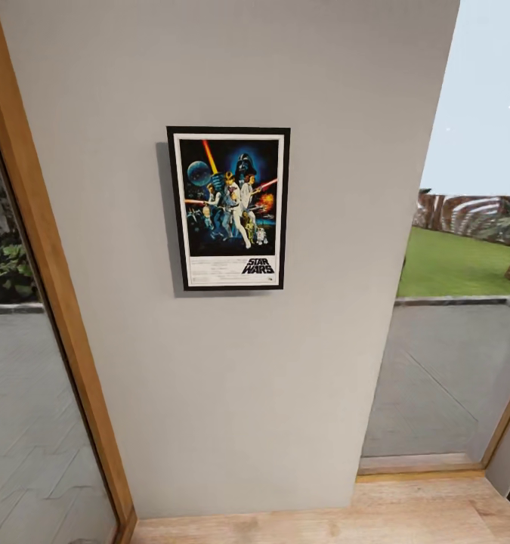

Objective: Pick up the poster from the kitchen countertop and hang it on one of the wall nails in the kitchen.

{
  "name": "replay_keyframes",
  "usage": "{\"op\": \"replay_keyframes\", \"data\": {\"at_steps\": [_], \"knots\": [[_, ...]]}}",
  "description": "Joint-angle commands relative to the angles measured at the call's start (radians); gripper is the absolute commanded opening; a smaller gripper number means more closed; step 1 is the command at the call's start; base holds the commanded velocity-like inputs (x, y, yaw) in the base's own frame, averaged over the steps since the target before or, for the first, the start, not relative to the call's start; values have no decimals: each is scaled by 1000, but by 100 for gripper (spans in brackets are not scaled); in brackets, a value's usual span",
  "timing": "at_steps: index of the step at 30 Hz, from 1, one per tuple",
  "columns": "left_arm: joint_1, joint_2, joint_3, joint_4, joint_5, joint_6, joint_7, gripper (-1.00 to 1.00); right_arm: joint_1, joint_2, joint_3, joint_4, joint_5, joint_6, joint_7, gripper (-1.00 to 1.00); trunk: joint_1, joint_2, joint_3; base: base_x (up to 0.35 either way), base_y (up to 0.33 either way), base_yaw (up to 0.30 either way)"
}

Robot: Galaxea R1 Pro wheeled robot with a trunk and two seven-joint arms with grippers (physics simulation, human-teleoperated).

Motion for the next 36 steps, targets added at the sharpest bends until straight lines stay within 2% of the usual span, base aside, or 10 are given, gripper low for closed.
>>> {"op": "replay_keyframes", "data": {"at_steps": [1, 10, 18, 23, 24, 26, 27, 31, 33, 36], "knots": [[-1, 0, 8, 2, -3, -2, -5, 100, 0, 0, -1, 1, 1, -9, -9, 100, 0, -1, 0, 0, 0, 0], [-1, 1, 8, 2, -3, 0, -3, 100, 0, 0, -3, 28, 0, -10, -80, 100, 0, -1, 9, 0, 0, -29], [-1, 0, 8, 3, -3, 2, 1, 100, 0, 1, -5, 42, -1, -10, -220, 100, 0, -1, 16, 0, 0, -28], [5, -1, 8, 6, -4, 2, 31, 100, 0, 2, -2, 92, -1, -9, -420, 100, 0, -1, 16, 0, 0, -3], [31, -1, 8, 7, -4, 3, 92, 100, 0, 4, 0, 144, 0, -9, -521, 100, 0, -1, 16, 0, 0, 0], [44, -1, 8, 7, -5, 3, 119, 100, 0, 5, 0, 167, 0, -9, -564, 100, 0, -1, 16, 0, 0, 0], [71, -1, 8, 8, -5, 3, 150, 100, 0, 7, 1, 233, 0, -10, -662, 100, 0, -1, 16, 0, 0, 0], [101, -1, 8, 8, -5, 3, 164, 100, 0, 11, 2, 322, -1, -10, -820, 100, 0, -1, 16, 0, 0, 0], [121, -1, 8, 8, -5, 3, 170, 100, 0, 14, 2, 375, -1, -9, -962, 100, 0, -1, 16, 0, 0, 0], [136, -1, 8, 8, -5, 3, 172, 100, 0, 22, 2, 414, -1, -8, -1069, 100, 0, -1, 16, 0, 0, 0]]}}
